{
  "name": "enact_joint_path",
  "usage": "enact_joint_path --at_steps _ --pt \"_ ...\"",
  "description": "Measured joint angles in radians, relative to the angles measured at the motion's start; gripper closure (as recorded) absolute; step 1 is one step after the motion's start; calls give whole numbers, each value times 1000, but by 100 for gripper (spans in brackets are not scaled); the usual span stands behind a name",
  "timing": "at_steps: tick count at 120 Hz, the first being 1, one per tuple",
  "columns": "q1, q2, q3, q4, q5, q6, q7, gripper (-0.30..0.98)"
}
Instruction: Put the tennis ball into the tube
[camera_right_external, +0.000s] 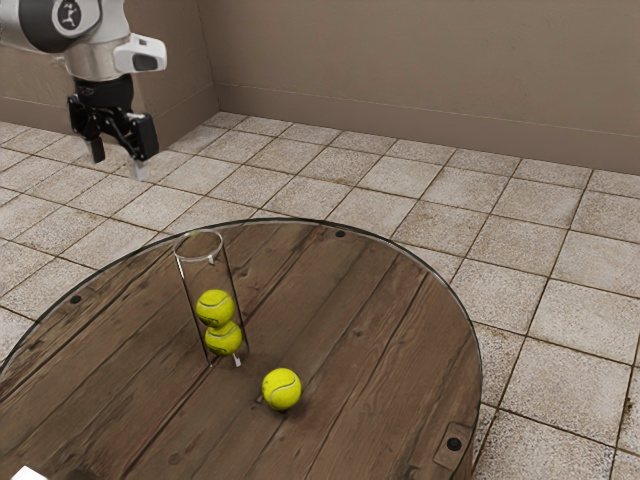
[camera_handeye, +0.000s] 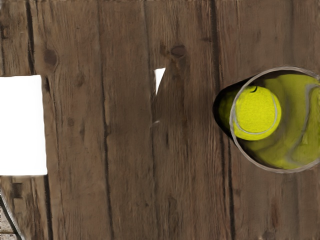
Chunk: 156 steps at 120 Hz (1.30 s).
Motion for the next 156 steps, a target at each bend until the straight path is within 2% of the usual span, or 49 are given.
enact_joint_path --at_steps 16,32,50,72,93,105,156 --pt "-14 -8 0 -1 0 -3 26 0" --pt "-104 -14 4 -6 -8 -2 46 0" --pt "-240 -18 0 -99 -101 44 -3 0" --pt "-336 16 -48 -241 -176 164 -112 0" --pt "-346 58 -49 -448 -275 337 -201 0" --pt "-342 91 -49 -493 -301 422 -243 0" --pt "-321 251 -49 -507 -304 585 -337 0"
